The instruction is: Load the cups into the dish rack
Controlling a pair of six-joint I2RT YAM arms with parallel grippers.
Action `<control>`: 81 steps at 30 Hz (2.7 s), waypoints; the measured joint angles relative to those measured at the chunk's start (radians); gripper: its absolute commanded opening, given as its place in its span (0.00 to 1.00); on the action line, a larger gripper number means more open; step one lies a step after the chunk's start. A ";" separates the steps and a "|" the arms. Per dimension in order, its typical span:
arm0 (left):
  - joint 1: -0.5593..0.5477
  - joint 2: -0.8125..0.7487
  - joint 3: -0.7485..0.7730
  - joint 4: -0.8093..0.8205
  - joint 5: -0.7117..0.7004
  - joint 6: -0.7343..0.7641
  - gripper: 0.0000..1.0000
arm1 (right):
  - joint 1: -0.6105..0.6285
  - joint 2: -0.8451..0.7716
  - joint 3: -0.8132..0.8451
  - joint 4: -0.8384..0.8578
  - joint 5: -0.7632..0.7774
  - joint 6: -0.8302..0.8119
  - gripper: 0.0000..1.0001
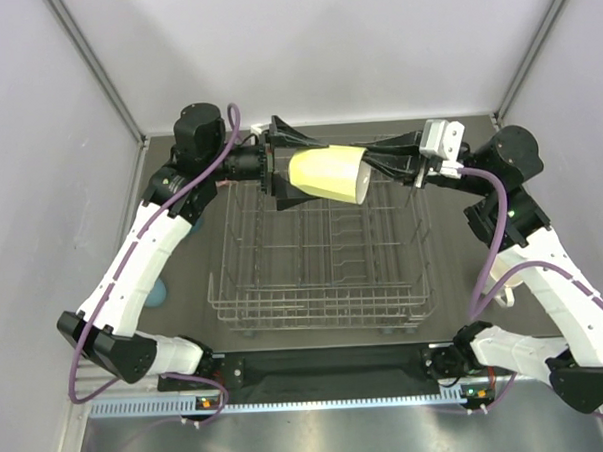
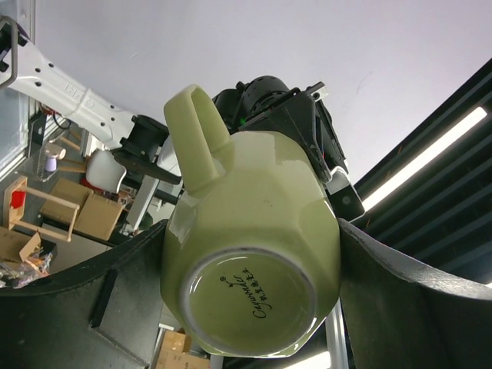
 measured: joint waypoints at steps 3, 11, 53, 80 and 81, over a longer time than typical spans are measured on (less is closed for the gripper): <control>-0.003 0.000 0.000 0.018 -0.015 -0.009 0.00 | 0.003 -0.004 -0.002 0.003 0.020 -0.011 0.15; -0.011 0.000 0.000 0.055 -0.050 -0.037 0.00 | 0.015 -0.016 -0.033 0.031 0.065 -0.042 0.48; -0.236 0.242 0.489 -0.944 -0.759 1.057 0.00 | -0.079 -0.383 -0.138 -0.446 0.832 0.123 0.98; -0.530 0.207 0.172 -0.968 -1.165 0.979 0.00 | -0.079 -0.395 -0.146 -0.587 0.859 0.181 0.98; -0.536 0.208 0.165 -0.968 -1.164 0.978 0.00 | -0.079 -0.395 -0.146 -0.587 0.859 0.181 0.98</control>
